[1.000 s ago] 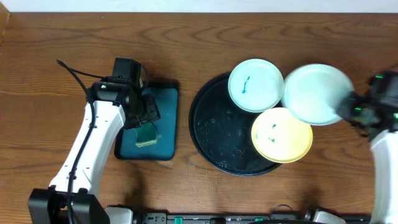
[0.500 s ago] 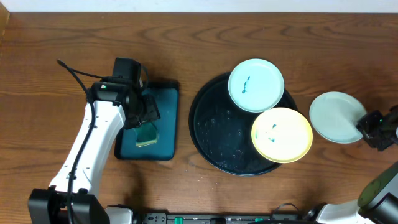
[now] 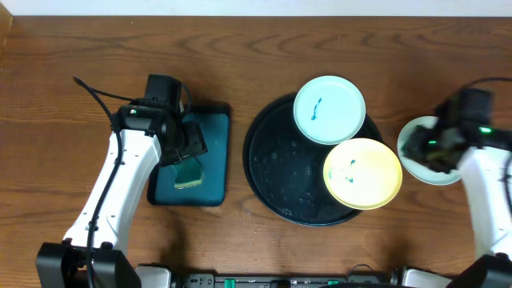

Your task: Clean dirty plates on tray and stack at the side

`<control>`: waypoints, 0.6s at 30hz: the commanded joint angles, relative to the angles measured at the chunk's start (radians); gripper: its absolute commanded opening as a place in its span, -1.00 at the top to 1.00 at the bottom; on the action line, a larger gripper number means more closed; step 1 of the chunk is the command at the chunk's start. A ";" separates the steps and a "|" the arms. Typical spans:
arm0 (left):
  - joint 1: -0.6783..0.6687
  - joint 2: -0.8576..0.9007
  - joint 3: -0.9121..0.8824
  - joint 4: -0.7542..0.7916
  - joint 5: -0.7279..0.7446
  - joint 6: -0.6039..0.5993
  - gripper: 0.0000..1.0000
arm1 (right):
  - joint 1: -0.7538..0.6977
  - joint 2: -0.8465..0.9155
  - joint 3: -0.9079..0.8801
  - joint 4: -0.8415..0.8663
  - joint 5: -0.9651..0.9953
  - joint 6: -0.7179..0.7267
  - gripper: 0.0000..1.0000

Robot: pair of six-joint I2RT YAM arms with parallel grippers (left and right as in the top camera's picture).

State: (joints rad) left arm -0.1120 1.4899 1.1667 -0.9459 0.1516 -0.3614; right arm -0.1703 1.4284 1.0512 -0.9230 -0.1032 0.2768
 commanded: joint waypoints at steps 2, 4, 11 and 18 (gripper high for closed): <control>0.004 -0.020 -0.004 -0.008 0.002 0.010 -0.22 | 0.109 0.022 -0.111 0.035 0.269 0.104 0.08; 0.004 -0.020 -0.004 -0.008 0.002 0.010 -0.22 | 0.128 0.025 -0.171 0.096 0.259 0.105 0.09; 0.004 -0.020 -0.004 -0.008 0.002 0.010 -0.22 | 0.134 0.019 -0.262 0.176 0.192 0.095 0.97; 0.004 -0.020 -0.004 -0.016 0.002 0.010 -0.22 | 0.140 -0.114 -0.225 0.110 0.011 -0.029 0.97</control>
State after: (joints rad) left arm -0.1120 1.4899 1.1667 -0.9512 0.1520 -0.3614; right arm -0.0414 1.3869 0.7929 -0.8040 0.0151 0.3248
